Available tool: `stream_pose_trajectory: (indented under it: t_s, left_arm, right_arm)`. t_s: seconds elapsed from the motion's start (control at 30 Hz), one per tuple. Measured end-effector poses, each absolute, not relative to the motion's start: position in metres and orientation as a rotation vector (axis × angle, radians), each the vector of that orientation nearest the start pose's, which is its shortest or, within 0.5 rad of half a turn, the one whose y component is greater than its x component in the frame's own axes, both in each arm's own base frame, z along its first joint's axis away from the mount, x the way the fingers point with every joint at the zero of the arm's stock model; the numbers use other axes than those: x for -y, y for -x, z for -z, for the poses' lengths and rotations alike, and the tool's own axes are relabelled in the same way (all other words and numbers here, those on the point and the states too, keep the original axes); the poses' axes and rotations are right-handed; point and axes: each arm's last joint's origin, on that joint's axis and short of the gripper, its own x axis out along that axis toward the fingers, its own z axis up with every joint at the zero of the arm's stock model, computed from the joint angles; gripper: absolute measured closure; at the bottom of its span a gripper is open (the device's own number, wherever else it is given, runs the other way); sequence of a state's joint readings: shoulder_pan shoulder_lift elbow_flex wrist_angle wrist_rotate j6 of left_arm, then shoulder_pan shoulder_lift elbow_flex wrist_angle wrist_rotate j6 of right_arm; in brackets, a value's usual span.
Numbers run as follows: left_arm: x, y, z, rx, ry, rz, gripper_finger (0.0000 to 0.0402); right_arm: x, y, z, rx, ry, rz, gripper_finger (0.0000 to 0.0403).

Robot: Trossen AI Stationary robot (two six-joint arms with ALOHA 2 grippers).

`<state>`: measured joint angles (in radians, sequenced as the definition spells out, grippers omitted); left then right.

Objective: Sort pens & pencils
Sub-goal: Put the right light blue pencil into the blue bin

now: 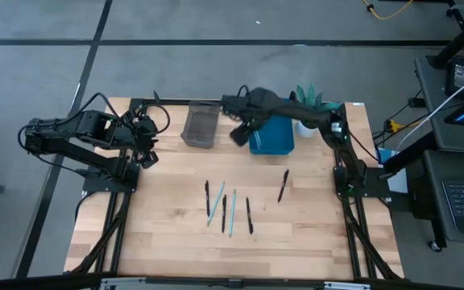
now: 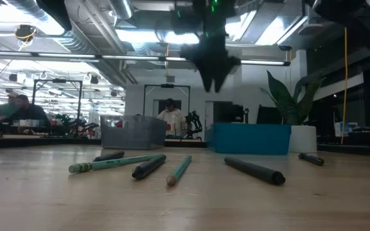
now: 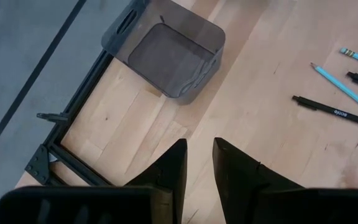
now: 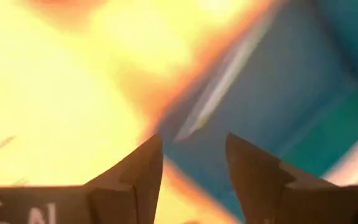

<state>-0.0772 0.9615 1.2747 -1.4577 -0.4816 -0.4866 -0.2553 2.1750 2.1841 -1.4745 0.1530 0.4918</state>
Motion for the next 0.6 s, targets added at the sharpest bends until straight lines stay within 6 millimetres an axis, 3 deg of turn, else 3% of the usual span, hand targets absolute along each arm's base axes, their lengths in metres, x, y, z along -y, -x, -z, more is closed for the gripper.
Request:
stream_pose_trajectory:
  t_s: [0.2, 0.37, 0.5, 0.6]
  left_arm:
    - [-0.004, -0.123, -0.367, -0.984, 0.113, -0.613, 0.0329]
    - [-0.004, -0.123, -0.367, -0.985, 0.112, -0.612, 0.0329]
    - [-0.004, -0.124, -0.367, -0.987, 0.111, -0.613, 0.0329]
    - [-0.004, -0.126, -0.366, -0.995, 0.106, -0.612, 0.0329]
  right_arm:
    - [0.025, -0.424, -0.286, -1.381, -0.42, 0.563, 0.0227]
    - [-0.04, -0.43, -0.273, -1.343, -0.513, 0.528, 0.0227]
    - [-0.077, -0.436, -0.258, -1.261, -0.641, 0.5, 0.0227]
    - [-0.092, -0.439, -0.249, -1.208, -0.739, 0.523, 0.0227]
